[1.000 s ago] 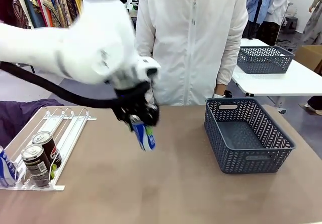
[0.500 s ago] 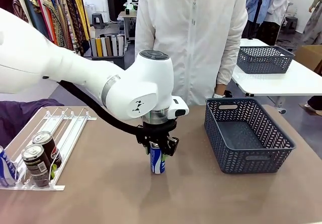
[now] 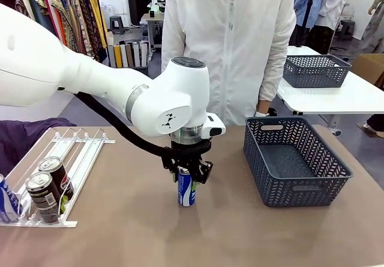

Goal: Retrieve and store the cans from the dispenser.
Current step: Pick up one can from the Automatic Can Dispenser and place it in the middle of the table.

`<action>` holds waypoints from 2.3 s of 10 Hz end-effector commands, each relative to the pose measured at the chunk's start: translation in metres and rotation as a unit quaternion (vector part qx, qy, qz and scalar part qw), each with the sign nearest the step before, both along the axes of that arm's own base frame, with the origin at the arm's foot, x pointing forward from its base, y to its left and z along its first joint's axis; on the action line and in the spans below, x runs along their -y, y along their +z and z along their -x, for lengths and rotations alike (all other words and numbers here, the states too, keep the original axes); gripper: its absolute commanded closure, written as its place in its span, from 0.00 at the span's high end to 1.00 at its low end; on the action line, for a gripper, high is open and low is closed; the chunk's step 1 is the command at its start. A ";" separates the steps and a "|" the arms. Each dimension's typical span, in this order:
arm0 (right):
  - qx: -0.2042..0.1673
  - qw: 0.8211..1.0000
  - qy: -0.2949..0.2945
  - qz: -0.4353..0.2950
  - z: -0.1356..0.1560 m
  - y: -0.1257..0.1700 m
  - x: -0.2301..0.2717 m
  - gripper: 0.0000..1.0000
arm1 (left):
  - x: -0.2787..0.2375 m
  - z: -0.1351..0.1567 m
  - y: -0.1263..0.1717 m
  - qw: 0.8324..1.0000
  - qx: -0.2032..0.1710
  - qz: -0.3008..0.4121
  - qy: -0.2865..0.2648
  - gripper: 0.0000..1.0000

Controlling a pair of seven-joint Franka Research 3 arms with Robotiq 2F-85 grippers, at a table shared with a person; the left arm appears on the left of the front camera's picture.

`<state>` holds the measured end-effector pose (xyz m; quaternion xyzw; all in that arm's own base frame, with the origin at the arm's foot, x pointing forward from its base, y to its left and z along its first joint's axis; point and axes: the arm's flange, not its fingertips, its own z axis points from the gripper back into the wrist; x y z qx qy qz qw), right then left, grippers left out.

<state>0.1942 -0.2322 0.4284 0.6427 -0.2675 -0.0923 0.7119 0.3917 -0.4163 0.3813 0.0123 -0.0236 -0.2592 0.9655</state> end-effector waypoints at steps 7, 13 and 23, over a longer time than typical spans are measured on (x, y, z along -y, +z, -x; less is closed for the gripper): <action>0.015 1.000 -0.004 -0.006 -0.002 0.003 -0.001 1.00 | -0.061 0.027 0.092 0.995 0.035 0.088 0.020 1.00; 0.015 1.000 -0.004 -0.006 -0.002 0.003 -0.001 1.00 | -0.392 0.075 0.217 0.907 -0.069 0.412 0.049 1.00; 0.015 1.000 -0.004 -0.006 -0.002 0.003 -0.001 1.00 | -0.602 0.136 0.125 0.732 -0.063 0.664 0.137 1.00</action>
